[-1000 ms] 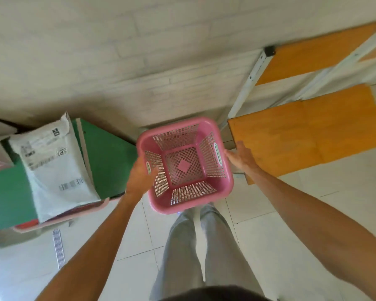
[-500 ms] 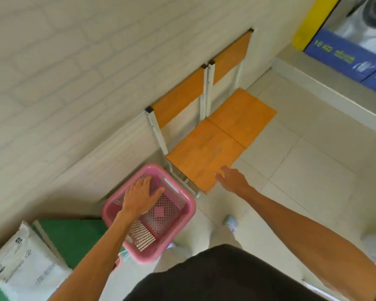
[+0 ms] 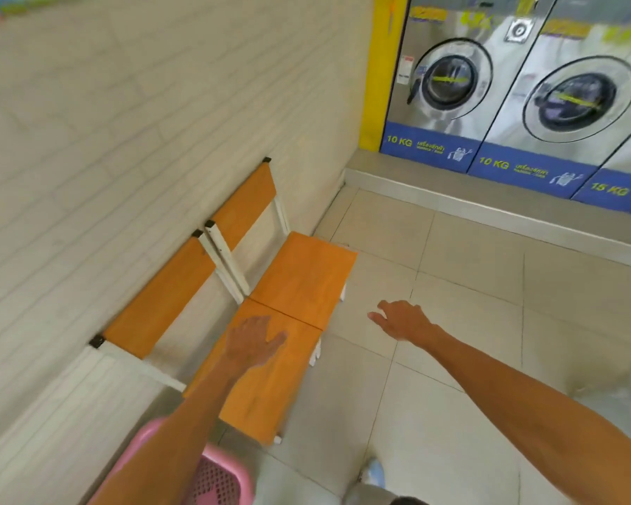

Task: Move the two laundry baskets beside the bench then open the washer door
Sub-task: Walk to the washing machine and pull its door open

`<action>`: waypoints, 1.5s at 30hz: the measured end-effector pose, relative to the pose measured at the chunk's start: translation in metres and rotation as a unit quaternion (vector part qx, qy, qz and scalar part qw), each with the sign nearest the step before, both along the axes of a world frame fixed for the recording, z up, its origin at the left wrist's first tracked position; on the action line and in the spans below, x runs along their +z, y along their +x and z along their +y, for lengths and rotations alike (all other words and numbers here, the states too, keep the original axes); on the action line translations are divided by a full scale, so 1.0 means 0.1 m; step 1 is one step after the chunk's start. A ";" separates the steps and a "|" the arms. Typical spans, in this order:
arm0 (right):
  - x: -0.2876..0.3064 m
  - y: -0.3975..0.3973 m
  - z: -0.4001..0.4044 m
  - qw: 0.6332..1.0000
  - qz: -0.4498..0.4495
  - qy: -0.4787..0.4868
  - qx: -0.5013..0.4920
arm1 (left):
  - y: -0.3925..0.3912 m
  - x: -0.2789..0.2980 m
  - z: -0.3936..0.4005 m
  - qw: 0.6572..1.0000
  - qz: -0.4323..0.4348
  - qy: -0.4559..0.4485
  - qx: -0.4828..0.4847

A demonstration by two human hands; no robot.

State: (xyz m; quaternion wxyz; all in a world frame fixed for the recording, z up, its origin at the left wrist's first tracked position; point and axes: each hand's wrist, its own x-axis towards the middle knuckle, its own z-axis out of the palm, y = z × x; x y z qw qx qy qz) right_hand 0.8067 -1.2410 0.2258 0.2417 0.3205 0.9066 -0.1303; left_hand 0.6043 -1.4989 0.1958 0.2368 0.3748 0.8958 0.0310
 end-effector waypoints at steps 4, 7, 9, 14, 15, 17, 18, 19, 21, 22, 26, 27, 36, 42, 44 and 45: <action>0.08 0.10 0.85 1.000 0.004 0.005 -0.023 | 0.05 0.11 1.11 0.999 -0.001 0.015 -0.034; 0.10 0.09 1.42 0.999 0.010 0.012 -0.035 | 0.05 0.15 1.77 0.998 -0.005 0.037 -0.042; 0.11 0.03 1.76 0.999 0.014 0.011 -0.046 | -0.05 0.16 2.15 0.998 -0.008 0.047 -0.041; 0.03 -0.30 2.53 0.998 0.023 -0.002 -0.058 | -0.45 0.11 3.04 0.998 -0.007 0.031 -0.054; 0.01 -0.39 2.70 0.998 0.023 -0.009 -0.061 | -0.56 0.09 3.23 0.998 -0.007 0.025 -0.059; -0.02 -0.59 3.07 0.998 0.020 -0.018 -0.064 | -0.80 0.06 3.61 0.997 -0.013 0.021 -0.066; -0.04 -0.71 3.27 0.997 0.021 -0.020 -0.066 | -0.93 0.05 3.81 0.997 -0.013 0.020 -0.070; -0.06 -0.84 3.48 0.997 0.023 -0.020 -0.071 | -1.06 0.04 4.02 0.997 -0.008 0.017 -0.076; -0.04 -1.10 3.87 0.996 0.021 -0.027 -0.085 | -1.39 0.06 4.43 0.996 0.003 0.000 -0.087; -0.01 -1.23 4.06 0.995 0.017 -0.032 -0.089 | -1.56 0.10 4.64 0.996 0.003 -0.007 -0.090; 0.04 -1.76 4.83 0.993 0.037 -0.033 -0.110 | -2.23 0.25 5.47 0.994 0.024 -0.006 -0.103; 0.06 -1.88 4.99 0.992 0.042 -0.039 -0.115 | -2.36 0.29 5.65 0.994 0.027 -0.008 -0.106; -0.06 -2.86 6.71 0.987 0.060 -0.047 -0.143 | -3.40 0.38 7.40 0.991 0.047 -0.008 -0.127; -0.09 -3.49 8.24 0.989 0.065 -0.024 -0.129 | -3.99 0.40 8.83 0.990 0.066 0.013 -0.120; -0.04 -3.66 8.78 0.990 0.062 -0.025 -0.127 | -4.14 0.42 9.32 0.990 0.069 0.017 -0.122; -0.02 -3.75 9.05 0.989 0.064 -0.026 -0.129 | -4.21 0.45 9.58 0.990 0.073 0.020 -0.122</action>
